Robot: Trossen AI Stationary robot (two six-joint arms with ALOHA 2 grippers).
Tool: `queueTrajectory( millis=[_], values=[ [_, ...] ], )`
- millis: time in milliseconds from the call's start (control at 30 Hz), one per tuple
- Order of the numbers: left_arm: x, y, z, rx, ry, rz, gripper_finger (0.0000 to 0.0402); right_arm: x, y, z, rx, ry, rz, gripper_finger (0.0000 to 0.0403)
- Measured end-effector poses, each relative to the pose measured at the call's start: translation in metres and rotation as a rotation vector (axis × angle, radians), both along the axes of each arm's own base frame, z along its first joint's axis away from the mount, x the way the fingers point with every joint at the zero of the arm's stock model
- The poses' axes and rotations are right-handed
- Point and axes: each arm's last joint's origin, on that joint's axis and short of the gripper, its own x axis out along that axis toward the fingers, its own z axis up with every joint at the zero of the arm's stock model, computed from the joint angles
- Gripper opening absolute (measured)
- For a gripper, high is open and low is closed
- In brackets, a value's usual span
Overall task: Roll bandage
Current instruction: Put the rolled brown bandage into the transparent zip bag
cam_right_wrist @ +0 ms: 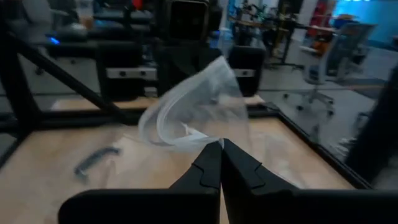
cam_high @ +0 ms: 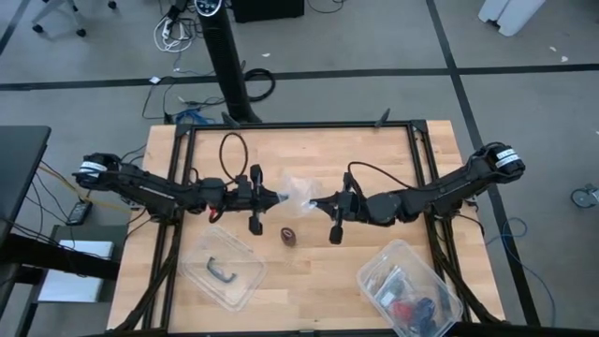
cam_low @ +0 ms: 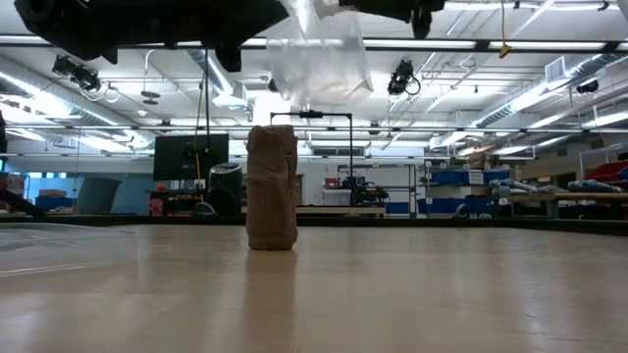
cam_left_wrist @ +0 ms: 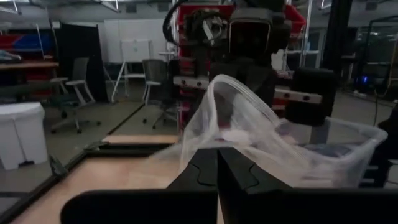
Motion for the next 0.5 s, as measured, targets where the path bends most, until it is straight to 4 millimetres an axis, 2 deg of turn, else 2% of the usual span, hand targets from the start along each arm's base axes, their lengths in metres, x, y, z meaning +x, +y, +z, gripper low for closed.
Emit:
queueTrajectory(
  millis=[233,333,500],
  values=[
    [-0.007,-0.002,-0.007,-0.089,-0.031,0.002,0.0,-0.005,0.004,-0.011,0.051,0.1,-0.004,0.0014],
    [-0.008,-0.002,-0.003,-0.111,-0.075,0.001,0.0,-0.007,0.006,-0.012,0.041,0.12,0.002,0.0052],
    [-0.009,-0.002,0.002,-0.143,-0.132,-0.008,0.0,-0.02,0.007,0.0,0.016,0.109,-0.028,0.014]
  ],
)
